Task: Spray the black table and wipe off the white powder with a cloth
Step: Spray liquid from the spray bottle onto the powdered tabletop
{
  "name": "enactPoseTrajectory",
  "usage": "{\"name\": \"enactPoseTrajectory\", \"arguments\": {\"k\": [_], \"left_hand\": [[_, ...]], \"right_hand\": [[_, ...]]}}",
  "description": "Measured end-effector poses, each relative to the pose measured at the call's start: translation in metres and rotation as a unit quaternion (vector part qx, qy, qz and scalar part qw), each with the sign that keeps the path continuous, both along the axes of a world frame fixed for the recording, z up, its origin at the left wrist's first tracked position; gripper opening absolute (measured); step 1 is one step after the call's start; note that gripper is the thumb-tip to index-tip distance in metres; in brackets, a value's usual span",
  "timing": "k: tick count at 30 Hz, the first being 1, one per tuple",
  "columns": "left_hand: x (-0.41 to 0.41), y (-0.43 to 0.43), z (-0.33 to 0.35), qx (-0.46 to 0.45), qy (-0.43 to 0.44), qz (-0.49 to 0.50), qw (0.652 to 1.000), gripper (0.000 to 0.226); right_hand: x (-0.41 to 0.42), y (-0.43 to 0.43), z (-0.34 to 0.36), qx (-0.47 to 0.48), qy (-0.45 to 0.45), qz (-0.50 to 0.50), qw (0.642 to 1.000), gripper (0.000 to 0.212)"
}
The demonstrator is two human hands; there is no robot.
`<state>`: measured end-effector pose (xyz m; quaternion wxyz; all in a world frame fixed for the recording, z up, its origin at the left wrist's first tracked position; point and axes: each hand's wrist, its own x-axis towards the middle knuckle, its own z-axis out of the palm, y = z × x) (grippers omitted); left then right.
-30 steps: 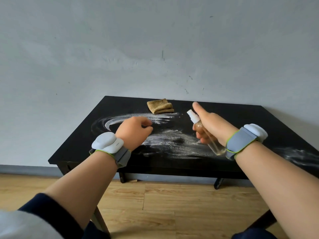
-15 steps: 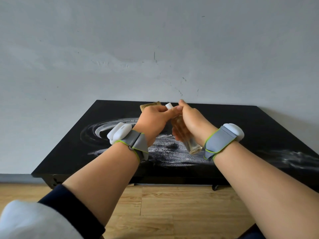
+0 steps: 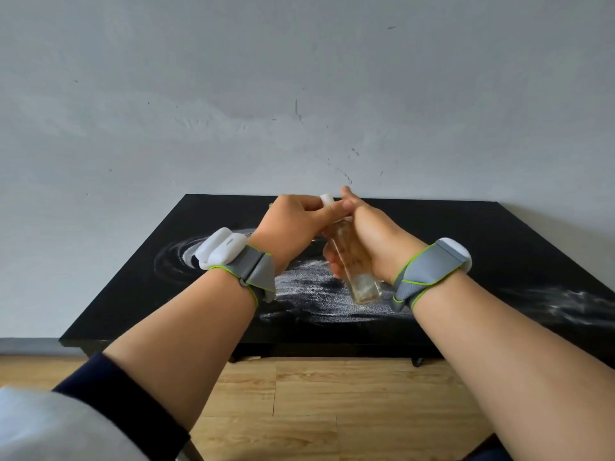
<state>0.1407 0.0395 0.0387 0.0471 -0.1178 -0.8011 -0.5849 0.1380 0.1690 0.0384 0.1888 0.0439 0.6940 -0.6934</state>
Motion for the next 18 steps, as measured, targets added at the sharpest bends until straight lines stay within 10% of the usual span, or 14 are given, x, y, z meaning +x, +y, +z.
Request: {"name": "enactPoseTrajectory", "arguments": {"k": [6, 13, 18], "left_hand": [[0.003, 0.004, -0.003, 0.062, -0.013, -0.006, 0.998, 0.048], [0.010, 0.012, 0.008, -0.044, 0.048, 0.024, 0.998, 0.052], [0.010, 0.013, 0.002, -0.041, 0.056, 0.003, 0.998, 0.054]], "right_hand": [[0.003, -0.002, 0.003, 0.132, 0.150, -0.093, 0.975, 0.072], [0.005, 0.000, -0.001, 0.002, 0.053, -0.077, 0.996, 0.069], [0.009, 0.007, 0.005, 0.090, 0.095, -0.081, 0.988, 0.080]]}}
